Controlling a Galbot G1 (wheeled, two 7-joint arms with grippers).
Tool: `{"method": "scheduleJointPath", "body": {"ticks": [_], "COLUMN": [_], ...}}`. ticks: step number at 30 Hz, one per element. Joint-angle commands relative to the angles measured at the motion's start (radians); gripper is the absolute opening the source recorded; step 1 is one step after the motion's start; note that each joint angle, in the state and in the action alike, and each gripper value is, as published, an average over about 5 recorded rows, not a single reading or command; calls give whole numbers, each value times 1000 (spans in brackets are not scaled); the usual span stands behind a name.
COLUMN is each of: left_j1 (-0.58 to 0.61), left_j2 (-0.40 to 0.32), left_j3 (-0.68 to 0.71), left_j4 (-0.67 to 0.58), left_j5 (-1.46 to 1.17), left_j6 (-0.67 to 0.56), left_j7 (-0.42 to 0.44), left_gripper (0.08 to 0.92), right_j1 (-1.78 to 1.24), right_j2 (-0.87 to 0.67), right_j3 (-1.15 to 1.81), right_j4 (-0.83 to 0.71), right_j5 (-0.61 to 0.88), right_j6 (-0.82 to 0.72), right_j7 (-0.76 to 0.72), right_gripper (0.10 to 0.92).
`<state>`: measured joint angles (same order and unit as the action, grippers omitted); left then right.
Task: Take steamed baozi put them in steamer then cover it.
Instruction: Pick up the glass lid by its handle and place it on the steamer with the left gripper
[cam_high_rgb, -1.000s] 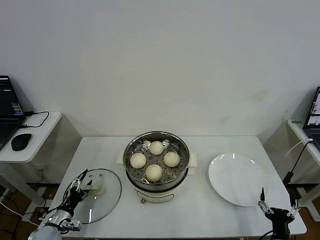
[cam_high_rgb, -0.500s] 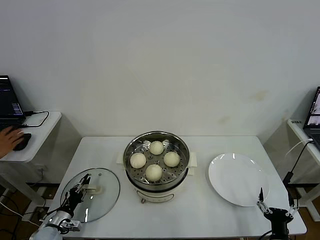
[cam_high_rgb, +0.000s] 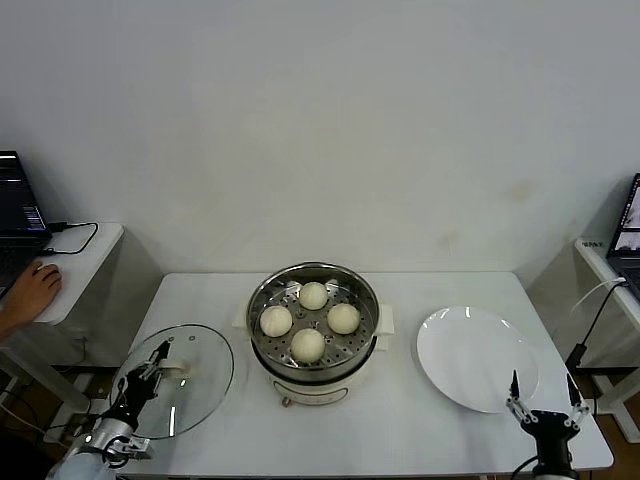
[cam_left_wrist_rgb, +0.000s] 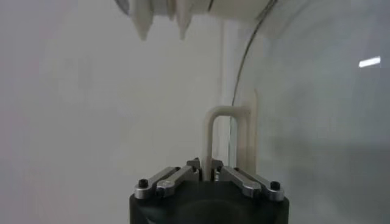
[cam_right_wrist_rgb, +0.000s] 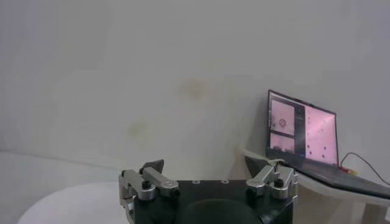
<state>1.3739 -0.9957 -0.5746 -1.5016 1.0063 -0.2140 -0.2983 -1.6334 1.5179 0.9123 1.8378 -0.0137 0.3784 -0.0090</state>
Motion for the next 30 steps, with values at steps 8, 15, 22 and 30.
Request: {"method": "scheduleJointPath", "body": {"ticks": [8, 15, 22, 30], "left_j1": [63, -40, -240, -524], "left_j2": [224, 273, 242, 71], "left_j3": [-164, -21, 278, 555], "left_j4": [-504, -608, -605, -509], "left_j5": [-286, -303, -264, -159], "left_j6": [385, 514, 607, 698], "left_j7": [327, 425, 463, 513], "left_gripper": [155, 155, 155, 155], "right_j1": [-17, -13, -15, 8], "right_j2": [-7, 2, 21, 54], "right_j3": [-29, -44, -56, -84], "right_j4": [38, 34, 10, -22], "right_j5": [-17, -42, -83, -121], "right_j6": [0, 3, 15, 8], "right_j7": [-4, -3, 7, 20], "right_gripper": [823, 823, 823, 823]}}
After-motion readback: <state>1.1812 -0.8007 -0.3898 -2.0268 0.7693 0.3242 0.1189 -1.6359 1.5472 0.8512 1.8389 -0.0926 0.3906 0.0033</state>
